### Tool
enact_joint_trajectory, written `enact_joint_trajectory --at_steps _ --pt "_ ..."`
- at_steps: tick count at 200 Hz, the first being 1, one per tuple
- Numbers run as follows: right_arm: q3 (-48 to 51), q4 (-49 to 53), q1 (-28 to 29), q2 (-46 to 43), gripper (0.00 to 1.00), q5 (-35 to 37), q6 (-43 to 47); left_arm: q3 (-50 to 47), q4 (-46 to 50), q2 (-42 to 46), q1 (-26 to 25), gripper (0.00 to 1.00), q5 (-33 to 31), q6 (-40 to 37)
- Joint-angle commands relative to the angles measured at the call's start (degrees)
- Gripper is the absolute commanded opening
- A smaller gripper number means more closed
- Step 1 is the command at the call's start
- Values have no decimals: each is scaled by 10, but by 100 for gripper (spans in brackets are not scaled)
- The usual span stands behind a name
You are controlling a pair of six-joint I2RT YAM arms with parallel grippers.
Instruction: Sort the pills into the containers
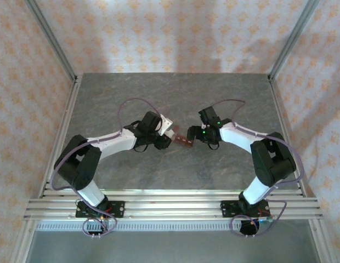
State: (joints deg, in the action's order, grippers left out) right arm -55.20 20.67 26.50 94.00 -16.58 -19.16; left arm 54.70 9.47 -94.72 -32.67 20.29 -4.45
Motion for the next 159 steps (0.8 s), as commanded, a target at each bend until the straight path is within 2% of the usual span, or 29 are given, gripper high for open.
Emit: enact_joint_trajectory --at_steps 1,159 --pt "-19 23 6 9 88 26 16 28 52 -14 -7 0 -10 -17" --pt "-25 41 18 28 87 32 31 161 227 -97 -13 0 -45 -58"
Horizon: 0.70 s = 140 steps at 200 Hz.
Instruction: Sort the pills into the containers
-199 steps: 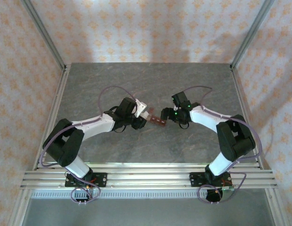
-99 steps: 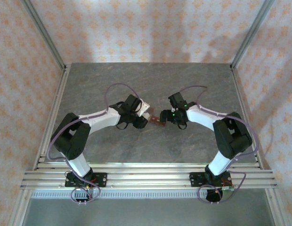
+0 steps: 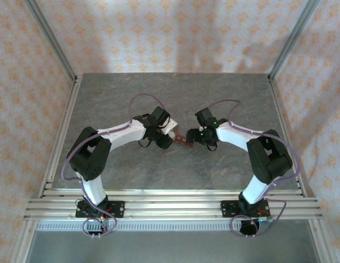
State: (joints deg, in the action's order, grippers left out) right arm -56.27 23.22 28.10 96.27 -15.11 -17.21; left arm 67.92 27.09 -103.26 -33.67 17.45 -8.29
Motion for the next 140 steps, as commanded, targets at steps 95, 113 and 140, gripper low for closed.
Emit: enact_joint_trajectory --at_steps 95,113,140 --pt "-15 21 2 17 86 24 16 95 126 -46 -5 0 -22 -38" --pt "-18 23 3 21 86 25 16 111 144 -55 -7 0 -25 -41" --pt "-21 24 2 23 86 26 16 128 165 -66 -10 0 -31 -47"
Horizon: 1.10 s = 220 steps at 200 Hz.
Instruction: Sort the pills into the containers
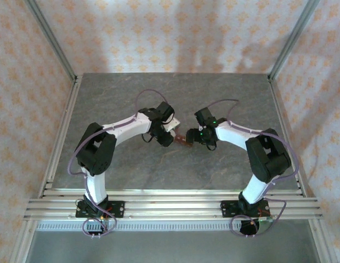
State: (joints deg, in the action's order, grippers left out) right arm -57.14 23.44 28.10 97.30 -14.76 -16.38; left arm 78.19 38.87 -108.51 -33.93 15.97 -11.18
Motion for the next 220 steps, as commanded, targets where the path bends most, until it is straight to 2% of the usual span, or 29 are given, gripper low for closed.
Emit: enact_joint_trajectory --at_steps 1,220 --pt "-12 21 2 12 86 22 8 26 48 -18 -7 0 -17 -18" --pt "-7 21 2 16 85 19 7 138 150 -85 -17 0 -54 -27"
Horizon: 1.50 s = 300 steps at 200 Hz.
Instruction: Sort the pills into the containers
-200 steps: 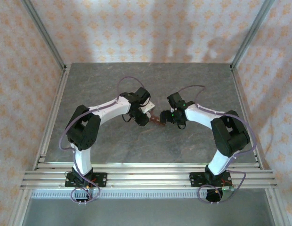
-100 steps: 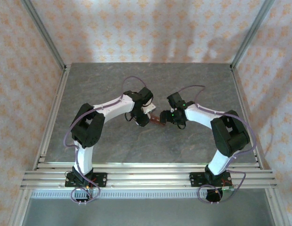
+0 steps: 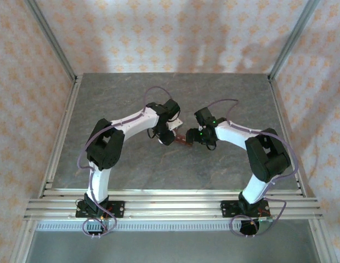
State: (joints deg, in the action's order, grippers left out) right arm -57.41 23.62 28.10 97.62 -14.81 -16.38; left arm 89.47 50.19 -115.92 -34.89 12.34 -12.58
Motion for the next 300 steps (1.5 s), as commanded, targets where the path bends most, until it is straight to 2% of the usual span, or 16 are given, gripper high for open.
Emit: enact_joint_trajectory --at_steps 1,133,300 --pt "-4 19 2 13 85 19 7 26 38 -11 -7 0 -18 -13" --pt "-7 19 2 16 85 17 6 88 115 -50 -15 0 -42 -24" --pt "-7 19 2 19 85 14 7 122 141 -76 -17 0 -60 -29"
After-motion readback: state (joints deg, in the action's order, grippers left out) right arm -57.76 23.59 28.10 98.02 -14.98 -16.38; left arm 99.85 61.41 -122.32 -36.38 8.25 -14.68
